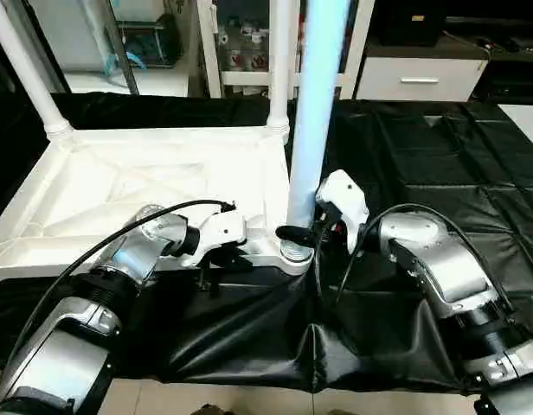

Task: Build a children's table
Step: Insert table leg to table base

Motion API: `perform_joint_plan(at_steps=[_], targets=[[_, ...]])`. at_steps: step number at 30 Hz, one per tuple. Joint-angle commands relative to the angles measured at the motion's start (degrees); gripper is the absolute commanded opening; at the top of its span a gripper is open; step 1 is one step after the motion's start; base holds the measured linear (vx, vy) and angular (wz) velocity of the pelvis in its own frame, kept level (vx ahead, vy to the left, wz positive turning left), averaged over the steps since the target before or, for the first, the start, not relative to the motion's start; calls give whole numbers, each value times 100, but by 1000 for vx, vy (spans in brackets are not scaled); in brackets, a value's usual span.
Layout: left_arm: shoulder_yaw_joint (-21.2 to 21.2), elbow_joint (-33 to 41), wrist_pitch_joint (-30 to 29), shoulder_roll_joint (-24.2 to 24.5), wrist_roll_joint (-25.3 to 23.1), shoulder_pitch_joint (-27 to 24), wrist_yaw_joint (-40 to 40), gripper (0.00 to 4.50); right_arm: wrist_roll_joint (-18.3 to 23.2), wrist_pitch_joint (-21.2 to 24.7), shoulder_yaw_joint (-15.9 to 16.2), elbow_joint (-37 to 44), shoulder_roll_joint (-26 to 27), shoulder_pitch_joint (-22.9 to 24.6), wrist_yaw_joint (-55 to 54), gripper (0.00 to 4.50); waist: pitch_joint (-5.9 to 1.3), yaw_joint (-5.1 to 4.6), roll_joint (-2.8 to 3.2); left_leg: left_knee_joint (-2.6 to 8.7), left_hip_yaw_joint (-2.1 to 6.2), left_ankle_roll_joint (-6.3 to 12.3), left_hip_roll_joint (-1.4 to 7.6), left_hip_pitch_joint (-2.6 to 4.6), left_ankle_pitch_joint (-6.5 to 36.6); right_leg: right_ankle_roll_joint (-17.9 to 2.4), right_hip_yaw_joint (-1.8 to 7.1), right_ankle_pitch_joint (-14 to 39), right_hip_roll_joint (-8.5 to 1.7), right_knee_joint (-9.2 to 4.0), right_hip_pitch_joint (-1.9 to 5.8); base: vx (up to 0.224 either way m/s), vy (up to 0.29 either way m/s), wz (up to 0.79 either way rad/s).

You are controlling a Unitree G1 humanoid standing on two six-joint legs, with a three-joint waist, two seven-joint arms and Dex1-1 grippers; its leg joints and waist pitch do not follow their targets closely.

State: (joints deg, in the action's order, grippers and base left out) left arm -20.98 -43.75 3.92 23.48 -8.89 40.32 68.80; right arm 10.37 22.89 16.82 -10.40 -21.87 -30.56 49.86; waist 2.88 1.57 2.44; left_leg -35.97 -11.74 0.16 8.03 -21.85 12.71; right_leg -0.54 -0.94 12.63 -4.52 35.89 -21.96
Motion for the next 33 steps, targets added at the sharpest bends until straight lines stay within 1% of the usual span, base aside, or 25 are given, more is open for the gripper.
perform_joint_plan(at_steps=[1, 2, 5, 6, 9, 11, 12, 13, 14, 15, 16, 17, 18, 19, 20, 21, 23, 24, 25, 26, 27, 29, 31, 32, 33], targets=[[41, -43, 1, -56, -2, -146, -162, 2, -246, 133, 224, -386, 34, 107, -32, 186, -328, -1, -62, 546, 260, 50, 547, 155, 928, -1571, 225, 330, -479, -394, 151, 0, 0, 0], [37, -34, 0, -57, -5, -154, -167, 2, -241, 116, 214, -405, 68, 107, -60, 186, -326, -5, -77, 545, 255, 58, 544, 150, 926, -1579, 227, 303, -480, -398, 150, 0, 0, 0], [29, -4, -11, -63, -8, -172, -181, 2, -239, 65, 233, -393, 141, 139, -60, 186, -315, -12, -70, 560, 263, 28, 547, 149, 1032, -1559, 227, 451, -482, -409, 147, 0, 0, 0], [28, -1, -9, -62, -7, -176, -187, 2, -231, 58, 251, -333, 179, 186, -72, 186, -306, -24, -79, 575, 270, -4, 550, 148, 1131, -1535, 227, 590, -481, -420, 144, 0, 0, 0], [29, -7, -3, -54, -10, -175, -197, 2, -224, 34, 318, -179, 191, 289, -37, 186, -297, -42, -78, 592, 275, -89, 556, 167, 1307, -1476, 241, 817, -487, -453, 123, 0, 0, 0], [34, -15, -4, -41, -15, -166, -204, 2, -183, 82, 397, 76, 174, 437, 39, 186, -300, -43, -60, 605, 276, -113, 553, 173, 1310, -1440, 240, 751, -466, -447, 120, 0, 0, 0], [36, -20, -1, -41, -19, -160, -213, 2, -170, 95, 415, 148, 165, 478, 60, 186, -311, -42, -63, 601, 277, -113, 552, 173, 1276, -1446, 239, 689, -470, -438, 126, 0, 0, 0], [38, -29, 1, -41, -23, -149, -215, 2, -168, 117, 439, 232, 147, 533, 73, 186, -317, -31, -54, 594, 273, -89, 552, 172, 1180, -1457, 242, 531, -477, -431, 135, 0, 0, 0], [38, -29, 1, -41, -23, -149, -215, 2, -168, 117, 439, 232, 147, 533, 73, 186, -327, -24, -62, 584, 264, -36, 549, 172, 1060, -1479, 241, 344, -477, -423, 143, 0, 0, 0], [38, -38, 9, -38, -32, -141, -212, 2, -194, 107, 465, 274, 126, 570, 94, 186, -331, -19, -46, 578, 264, -11, 544, 168, 1005, -1493, 239, 266, -477, -414, 150, 0, 0, 0], [40, -49, 14, -36, -35, -134, -209, 2, -212, 84, 453, 272, 132, 586, 69, 186, -333, -4, -57, 572, 254, 38, 545, 170, 930, -1509, 237, 161, -473, -411, 151, 0, 0, 0], [41, -53, 17, -35, -36, -131, -207, 2, -220, 74, 448, 271, 134, 593, 58, 186, -332, 6, -22, 571, 260, 47, 543, 165, 921, -1521, 239, 145, -482, -408, 155, 0, 0, 0], [39, -62, 24, -34, -40, -124, -200, 2, -231, 39, 401, 228, 158, 596, 7, 186, -326, 8, -43, 580, 256, 45, 546, 170, 990, -1534, 238, 228, -477, -422, 151, 0, 0, 0], [42, -67, 34, -27, -39, -121, -193, 2, -259, -18, 367, 173, 187, 585, -48, 186, -322, 15, -3, 585, 263, 20, 548, 171, 1041, -1536, 239, 292, -481, -423, 149, 0, 0, 0], [42, -67, 34, -27, -39, -121, -193, 2, -259, -18, 367, 173, 187, 585, -48, 186, -319, 5, -16, 598, 265, -30, 553, 176, 1158, -1529, 236, 422, -476, -437, 143, 0, 0, 0], [41, -73, 39, -17, -41, -116, -178, 2, -285, -80, 306, 103, 241, 568, -128, 186, -324, 6, 3, 599, 268, -60, 553, 182, 1188, -1529, 237, 436, -476, -434, 140, 0, 0, 0], [38, -80, 52, -5, -48, -112, -174, 2, -301, -161, 267, 47, 293, 565, -165, 186, -309, -19, 0, 628, 275, -164, 555, 183, 1363, -1511, 237, 530, -461, -444, 129, 0, 0, 0], [38, -81, 55, -3, -50, -112, -174, 2, -304, -172, 261, 42, 301, 567, -170, 186, -312, -21, -1, 629, 276, -181, 555, 187, 1390, -1510, 237, 536, -463, -443, 130, 0, 0, 0], [39, -92, 65, 12, -60, -106, -167, 2, -304, -281, 252, 58, 354, 629, -168, 186, -305, -20, 33, 632, 279, -216, 551, 192, 1477, -1499, 241, 597, -468, -450, 120, 0, 0, 0], [39, -92, 65, 12, -60, -106, -167, 2, -304, -281, 252, 58, 354, 629, -168, 186, -297, -32, 13, 646, 281, -254, 553, 189, 1571, -1473, 244, 686, -464, -464, 122, 0, 0, 0], [42, -99, 66, 19, -64, -102, -166, 2, -298, -345, 272, 115, 370, 698, -146, 186, -300, -29, 22, 648, 286, -268, 553, 193, 1588, -1464, 244, 699, -464, -462, 123, 0, 0, 0], [43, -104, 65, 24, -65, -99, -164, 2, -296, -385, 286, 155, 379, 745, -133, 186, -298, -27, 18, 654, 284, -284, 555, 198, 1607, -1436, 251, 686, -467, -470, 118, 0, 0, 0], [46, -124, 70, 29, -74, -96, -182, 2, -230, -454, 298, 310, 391, 899, -78, 186, -300, -25, 52, 656, 285, -286, 554, 200, 1607, -1437, 252, 620, -463, -468, 117, 0, 0, 0], [46, -124, 70, 29, -74, -96, -182, 2, -230, -454, 298, 310, 391, 899, -78, 186, -301, -23, 41, 659, 280, -281, 555, 206, 1607, -1435, 250, 596, -459, -475, 115, 0, 0, 0], [43, -131, 73, 40, -80, -100, -183, 2, -149, -476, 287, 434, 389, 1026, -17, 186, -306, -15, 55, 657, 275, -259, 553, 203, 1535, -1449, 248, 451, -458, -470, 128, 0, 0, 0]])
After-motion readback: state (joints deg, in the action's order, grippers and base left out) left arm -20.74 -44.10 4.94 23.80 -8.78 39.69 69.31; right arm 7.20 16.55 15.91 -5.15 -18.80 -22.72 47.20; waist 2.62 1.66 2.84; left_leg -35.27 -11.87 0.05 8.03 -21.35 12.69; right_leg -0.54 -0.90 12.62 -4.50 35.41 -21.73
